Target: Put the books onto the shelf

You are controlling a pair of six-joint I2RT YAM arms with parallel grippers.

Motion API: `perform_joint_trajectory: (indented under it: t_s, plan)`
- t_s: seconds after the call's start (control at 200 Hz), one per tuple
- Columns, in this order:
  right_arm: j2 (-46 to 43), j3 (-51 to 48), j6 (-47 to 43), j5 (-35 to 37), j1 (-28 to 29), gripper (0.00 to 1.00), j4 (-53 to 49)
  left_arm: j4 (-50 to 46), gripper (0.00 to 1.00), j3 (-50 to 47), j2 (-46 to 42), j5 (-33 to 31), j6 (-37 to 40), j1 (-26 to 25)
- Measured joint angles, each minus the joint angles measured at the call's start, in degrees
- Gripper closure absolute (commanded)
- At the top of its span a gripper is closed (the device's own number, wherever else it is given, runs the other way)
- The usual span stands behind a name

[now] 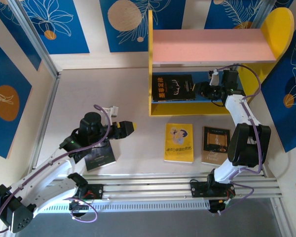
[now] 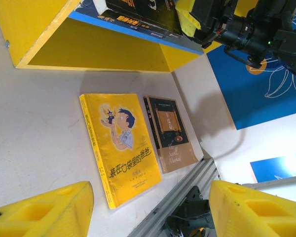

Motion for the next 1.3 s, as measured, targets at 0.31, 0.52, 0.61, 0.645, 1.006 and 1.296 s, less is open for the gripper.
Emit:
perform_joint_trajectory:
  t_s: [0.31, 0.52, 0.61, 0.645, 1.006, 1.296]
  plan:
    - [-0.02, 0.02, -0.02, -0.44, 0.57, 0.69, -0.44, 0.02, 0.36, -0.20, 0.00, 0.02, 0.00, 0.00]
    - [0.00, 0.42, -0.46, -0.31, 1.64, 0.74, -0.98, 0.02, 0.36, -0.20, 0.00, 0.02, 0.00, 0.00]
    - [0.00, 0.68, -0.44, 0.20, 1.92, 0.75, -1.38, 0.02, 0.36, -0.20, 0.00, 0.02, 0.00, 0.00]
    - [0.00, 0.76, -0.46, 0.35, 2.10, 0.75, -1.49, 0.02, 0.36, -0.20, 0.00, 0.02, 0.00, 0.00]
    - [0.81, 2.69, -0.42, 3.08, 3.37, 0.75, -2.56, 0.02, 0.36, -0.20, 0.00, 0.02, 0.00, 0.04]
    - [1.57, 4.22, -0.17, 4.74, 4.11, 0.75, -2.97, 0.02, 0.36, -0.20, 0.00, 0.02, 0.02, 0.07]
